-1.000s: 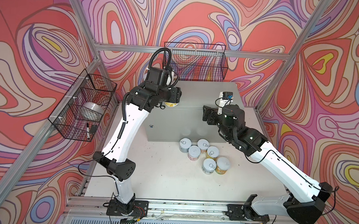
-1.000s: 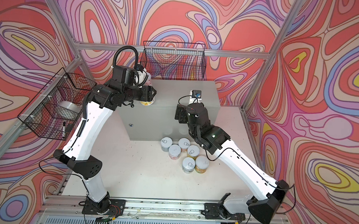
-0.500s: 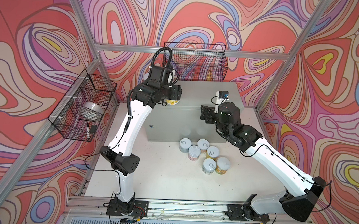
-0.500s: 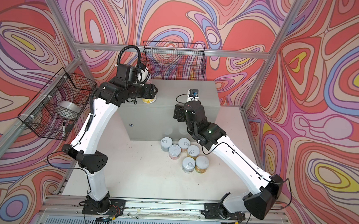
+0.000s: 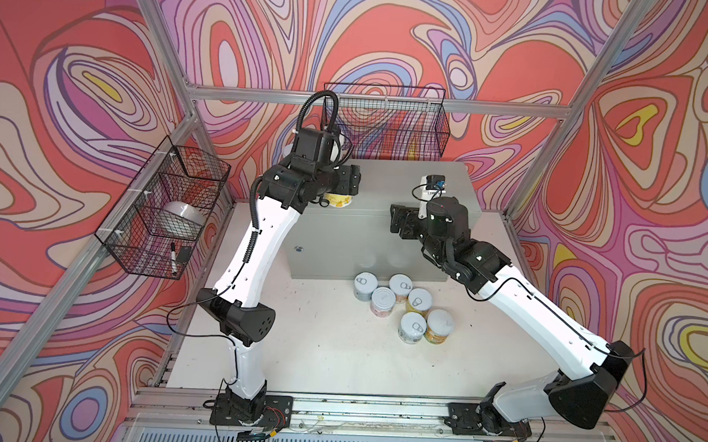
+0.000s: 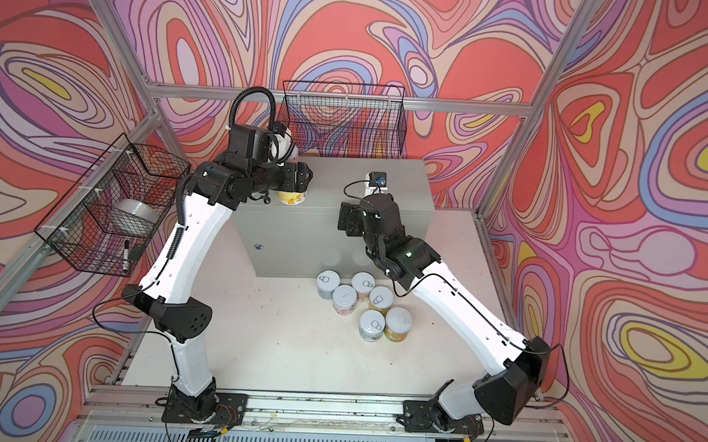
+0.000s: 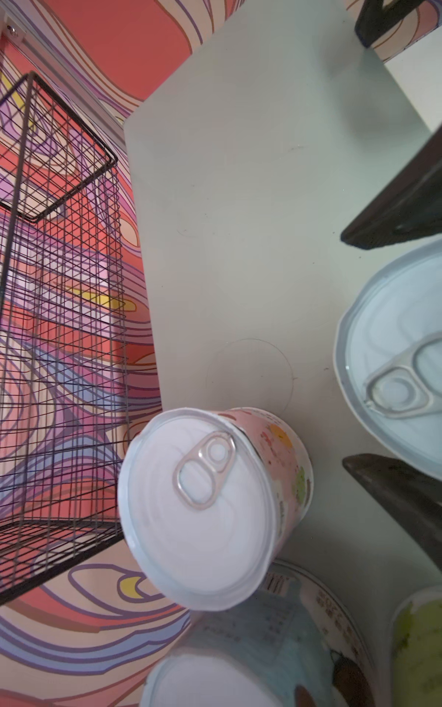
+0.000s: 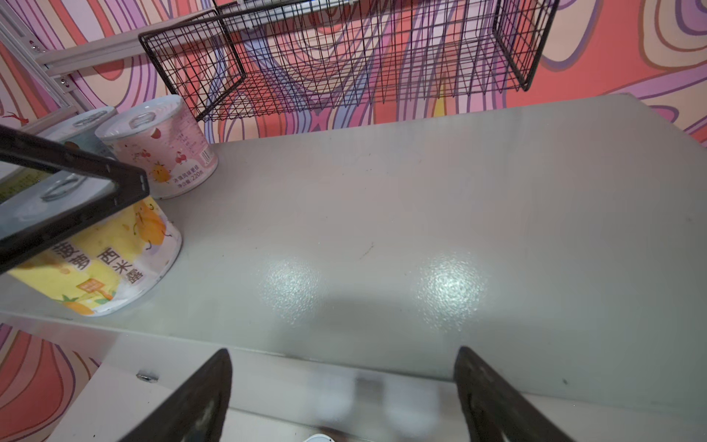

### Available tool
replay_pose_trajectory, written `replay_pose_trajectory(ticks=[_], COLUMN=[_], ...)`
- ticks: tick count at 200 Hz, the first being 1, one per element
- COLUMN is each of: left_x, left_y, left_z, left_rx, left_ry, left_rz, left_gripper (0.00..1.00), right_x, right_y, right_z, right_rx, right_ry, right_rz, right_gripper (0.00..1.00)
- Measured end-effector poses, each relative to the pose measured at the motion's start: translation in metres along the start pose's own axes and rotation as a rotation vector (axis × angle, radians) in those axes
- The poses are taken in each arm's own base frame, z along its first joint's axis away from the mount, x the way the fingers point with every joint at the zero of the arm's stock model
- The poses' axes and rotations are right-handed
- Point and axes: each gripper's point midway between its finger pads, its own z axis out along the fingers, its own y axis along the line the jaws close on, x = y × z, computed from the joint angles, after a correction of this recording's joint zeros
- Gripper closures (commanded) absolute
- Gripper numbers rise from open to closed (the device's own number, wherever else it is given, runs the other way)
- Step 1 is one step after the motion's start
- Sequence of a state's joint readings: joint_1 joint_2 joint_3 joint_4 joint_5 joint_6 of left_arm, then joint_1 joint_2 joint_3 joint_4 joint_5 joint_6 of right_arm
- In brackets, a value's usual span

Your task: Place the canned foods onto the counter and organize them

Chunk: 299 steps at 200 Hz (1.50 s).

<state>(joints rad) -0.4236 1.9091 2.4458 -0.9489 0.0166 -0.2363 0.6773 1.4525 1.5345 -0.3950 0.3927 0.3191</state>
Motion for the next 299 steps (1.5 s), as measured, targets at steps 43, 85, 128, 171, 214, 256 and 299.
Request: replay_pose_trajectory(ticks=[43, 85, 128, 171, 214, 256, 299], left_x=[-0.011, -0.029, -0.057, -0.062, -0.015, 0.037, 0.061], left_y=[-0.002, -0.001, 0.004, 0.011, 0.023, 0.034, 0.045], left_z=[-0.001, -0.011, -0.062, -0.143, -0.174, -0.165, -0.157], left_rx=[0.007, -0.006, -0.045, -0.051, -0.051, -0.054, -0.098], left_ry=[-0.043, -0.114, -0.255, -0.39, -0.383, -0.307, -0.264], left_rz=[0.008, 0.033, 0.052, 0.044, 0.038, 0.011, 0.007], left_gripper=[0.0, 0.0, 0.0, 0.0, 0.03, 0.05, 0.05], right_x=[-0.001, -0.001, -0.011, -0.02, -0.011, 0.003, 0.002], right_y=[0.004, 0.015, 0.035, 0.059, 0.079, 0.097, 0.111], right_z=[0.005, 0.007, 0.004, 0.011, 0.027, 0.042, 0.05], right_rx=[-0.015, -0.069, -0.168, -0.266, -0.345, -0.421, -0.471], right_ry=[0.002, 0.015, 0.0, -0.009, 0.026, 0.068, 0.064], right_rz=[-0.011, -0.033, -0.057, -0.101, -0.13, -0.138, -0.138], right_gripper=[0.11, 0.22, 0.26, 0.28, 0.32, 0.32, 0.31])
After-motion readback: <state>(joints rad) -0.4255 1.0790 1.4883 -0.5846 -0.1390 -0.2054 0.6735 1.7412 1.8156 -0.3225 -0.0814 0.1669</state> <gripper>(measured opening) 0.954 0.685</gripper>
